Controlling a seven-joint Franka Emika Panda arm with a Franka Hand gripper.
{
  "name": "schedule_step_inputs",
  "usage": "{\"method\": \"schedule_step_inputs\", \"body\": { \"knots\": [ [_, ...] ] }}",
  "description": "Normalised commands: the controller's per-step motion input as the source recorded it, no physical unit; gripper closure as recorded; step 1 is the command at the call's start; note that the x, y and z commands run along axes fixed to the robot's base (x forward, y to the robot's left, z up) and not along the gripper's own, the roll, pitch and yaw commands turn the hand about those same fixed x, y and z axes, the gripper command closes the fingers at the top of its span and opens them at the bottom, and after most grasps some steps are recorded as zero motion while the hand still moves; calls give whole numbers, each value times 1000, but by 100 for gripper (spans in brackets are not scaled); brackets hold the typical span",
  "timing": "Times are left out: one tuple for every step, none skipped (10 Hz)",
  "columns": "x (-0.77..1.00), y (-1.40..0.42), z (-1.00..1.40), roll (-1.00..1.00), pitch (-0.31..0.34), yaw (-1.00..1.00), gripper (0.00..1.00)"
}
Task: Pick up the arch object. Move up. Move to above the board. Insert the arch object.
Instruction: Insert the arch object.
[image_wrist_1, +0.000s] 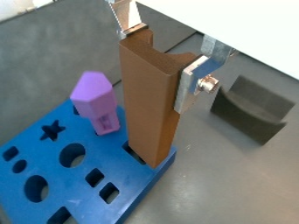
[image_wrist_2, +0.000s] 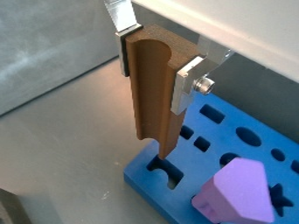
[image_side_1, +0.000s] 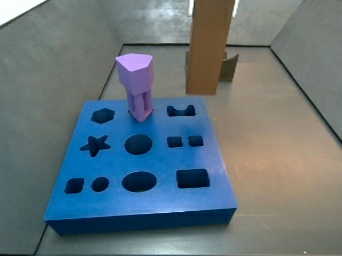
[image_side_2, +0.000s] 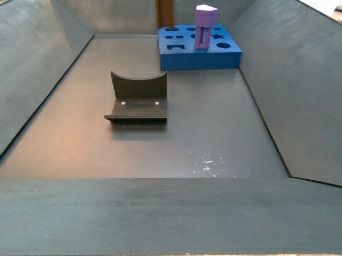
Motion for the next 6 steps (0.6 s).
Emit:
{"method": "schedule_step_inputs", "body": {
  "knots": [
    [0,-11,0,26,0,0,100],
    [-266,163,-246,0,-66,0,100],
    [-566,251,-286,0,-156,-20,100],
    [-446,171,-303,0,-116,-17,100],
    [-357,63,-311,0,-193,0,100],
    [0,40,0,-51,-10,0,100]
  ]
}}
